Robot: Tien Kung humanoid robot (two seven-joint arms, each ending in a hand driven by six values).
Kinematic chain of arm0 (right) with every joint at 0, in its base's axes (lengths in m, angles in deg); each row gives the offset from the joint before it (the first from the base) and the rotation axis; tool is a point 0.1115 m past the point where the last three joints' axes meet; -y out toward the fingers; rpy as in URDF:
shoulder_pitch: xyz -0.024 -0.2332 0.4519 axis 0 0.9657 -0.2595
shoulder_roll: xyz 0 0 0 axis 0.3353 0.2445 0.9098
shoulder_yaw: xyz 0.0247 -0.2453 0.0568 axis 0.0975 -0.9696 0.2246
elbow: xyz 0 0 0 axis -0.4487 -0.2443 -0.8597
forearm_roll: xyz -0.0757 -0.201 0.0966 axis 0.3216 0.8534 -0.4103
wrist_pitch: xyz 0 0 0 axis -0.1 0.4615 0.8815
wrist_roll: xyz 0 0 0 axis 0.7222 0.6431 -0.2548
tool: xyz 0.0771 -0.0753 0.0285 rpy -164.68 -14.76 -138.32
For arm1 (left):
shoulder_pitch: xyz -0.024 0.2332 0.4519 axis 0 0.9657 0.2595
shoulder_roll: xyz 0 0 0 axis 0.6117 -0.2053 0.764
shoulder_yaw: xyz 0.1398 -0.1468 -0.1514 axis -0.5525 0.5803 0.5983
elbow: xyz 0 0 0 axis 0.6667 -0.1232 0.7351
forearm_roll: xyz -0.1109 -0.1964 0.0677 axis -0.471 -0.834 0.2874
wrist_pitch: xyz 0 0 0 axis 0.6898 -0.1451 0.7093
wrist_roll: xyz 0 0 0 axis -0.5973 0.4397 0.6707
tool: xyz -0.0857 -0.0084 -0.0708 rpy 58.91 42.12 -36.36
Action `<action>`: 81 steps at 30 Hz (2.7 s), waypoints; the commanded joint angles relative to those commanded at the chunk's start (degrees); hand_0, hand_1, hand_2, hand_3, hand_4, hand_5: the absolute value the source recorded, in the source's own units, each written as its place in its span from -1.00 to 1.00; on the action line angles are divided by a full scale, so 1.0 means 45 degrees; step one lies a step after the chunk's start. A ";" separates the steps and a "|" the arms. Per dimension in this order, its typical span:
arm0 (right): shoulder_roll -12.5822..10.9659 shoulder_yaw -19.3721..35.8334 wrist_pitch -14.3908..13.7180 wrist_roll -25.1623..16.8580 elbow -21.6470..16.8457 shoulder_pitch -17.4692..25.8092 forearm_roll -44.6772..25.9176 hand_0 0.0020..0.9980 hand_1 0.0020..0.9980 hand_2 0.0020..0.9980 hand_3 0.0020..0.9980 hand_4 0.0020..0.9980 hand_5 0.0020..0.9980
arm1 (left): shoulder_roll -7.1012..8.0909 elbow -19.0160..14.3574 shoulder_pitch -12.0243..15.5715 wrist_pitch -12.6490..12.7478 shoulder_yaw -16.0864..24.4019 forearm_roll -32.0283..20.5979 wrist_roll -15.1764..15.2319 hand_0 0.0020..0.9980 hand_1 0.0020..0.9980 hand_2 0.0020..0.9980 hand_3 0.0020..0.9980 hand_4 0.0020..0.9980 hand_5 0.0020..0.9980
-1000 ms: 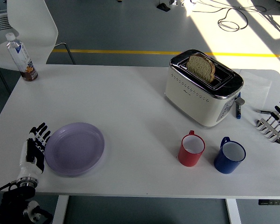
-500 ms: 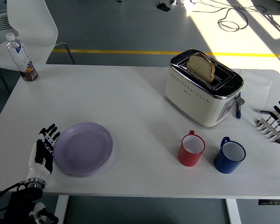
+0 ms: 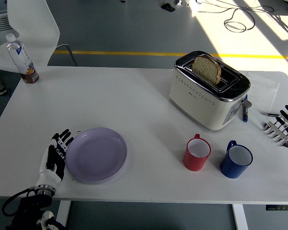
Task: Push plate across desktop,pick up the break from the machine,place the break in the plate
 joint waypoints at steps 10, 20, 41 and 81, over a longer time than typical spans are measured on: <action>0.0017 -0.0034 0.0009 -0.0003 0.0009 0.0037 0.0002 0.56 0.47 0.48 0.49 -0.07 0.65 | 0.0000 -0.0032 -0.0140 -0.0095 -0.0489 -0.0165 0.0043 0.74 0.75 0.82 0.62 0.04 1.00; 0.0040 0.0000 0.0008 -0.0009 0.0012 -0.0012 0.0005 0.56 0.47 0.48 0.49 -0.07 0.65 | 0.0000 0.0170 -0.0416 -0.0658 -0.1129 -0.0397 -0.0163 0.74 0.74 0.79 0.61 0.04 1.00; 0.0058 0.0067 0.0005 -0.0014 0.0009 -0.0083 0.0002 0.56 0.47 0.48 0.49 -0.07 0.64 | 0.0000 0.0449 -0.0974 -0.1344 -0.2193 -0.0981 -0.0374 0.70 0.71 0.76 0.59 0.03 1.00; 0.0068 0.0011 0.0001 -0.0021 -0.0028 0.0086 0.0003 0.56 0.47 0.47 0.49 -0.07 0.65 | 0.0000 0.1132 -0.1818 -0.2019 -0.3347 -0.1632 -0.0442 0.62 0.66 0.73 0.58 0.03 1.00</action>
